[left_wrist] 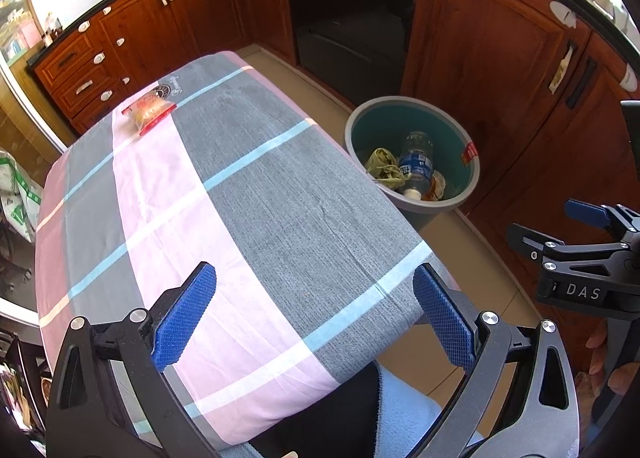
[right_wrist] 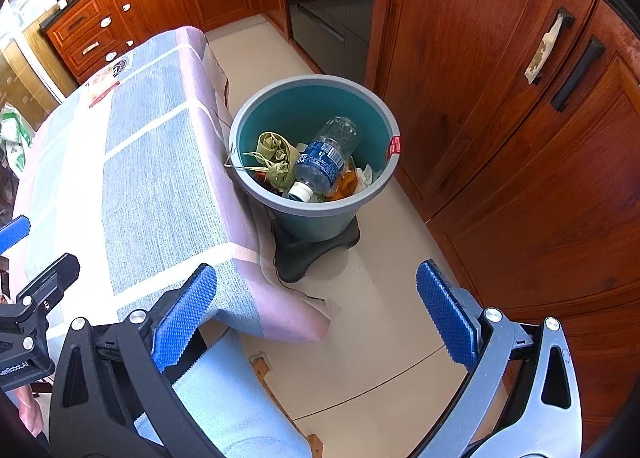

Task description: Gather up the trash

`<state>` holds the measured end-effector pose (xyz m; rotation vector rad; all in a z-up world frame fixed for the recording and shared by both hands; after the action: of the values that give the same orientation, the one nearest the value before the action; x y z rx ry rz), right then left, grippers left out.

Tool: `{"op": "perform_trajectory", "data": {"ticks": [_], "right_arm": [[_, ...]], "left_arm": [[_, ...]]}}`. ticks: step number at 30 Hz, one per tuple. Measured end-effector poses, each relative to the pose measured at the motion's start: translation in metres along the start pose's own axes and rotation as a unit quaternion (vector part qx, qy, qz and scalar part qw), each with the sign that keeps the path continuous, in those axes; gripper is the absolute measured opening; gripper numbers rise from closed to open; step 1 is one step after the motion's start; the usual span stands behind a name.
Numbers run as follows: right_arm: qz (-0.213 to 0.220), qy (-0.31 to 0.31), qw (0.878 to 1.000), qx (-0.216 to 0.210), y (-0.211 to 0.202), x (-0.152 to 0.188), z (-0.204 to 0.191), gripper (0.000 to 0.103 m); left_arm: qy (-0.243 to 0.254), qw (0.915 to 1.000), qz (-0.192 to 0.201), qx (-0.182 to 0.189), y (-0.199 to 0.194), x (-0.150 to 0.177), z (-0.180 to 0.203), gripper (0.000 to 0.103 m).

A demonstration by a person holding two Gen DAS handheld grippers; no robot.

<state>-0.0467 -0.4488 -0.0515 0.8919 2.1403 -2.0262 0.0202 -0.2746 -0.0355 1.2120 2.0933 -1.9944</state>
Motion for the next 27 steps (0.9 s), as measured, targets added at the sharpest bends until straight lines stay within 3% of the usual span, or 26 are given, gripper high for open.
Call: {"op": "perform_trajectory", "data": {"ticks": [27], "right_arm": [[-0.008,0.005,1.0,0.002,0.0076,0.0016,0.0017,0.096]], "left_arm": [[-0.004,1.0,0.0,0.002,0.005,0.0021,-0.0011,0.099]]}}
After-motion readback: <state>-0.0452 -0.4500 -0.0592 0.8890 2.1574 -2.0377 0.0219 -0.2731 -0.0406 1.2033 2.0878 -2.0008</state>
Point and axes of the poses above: each gripper's, at about its wrist camera, not at the fingertips, and y roughly the way its jaws point, z to its right, x to its underside, the point moved 2 cm from there along y, roughly the way its jaws point, and after that the axes turned 7 degrees about -x, right-handed, at the moved point
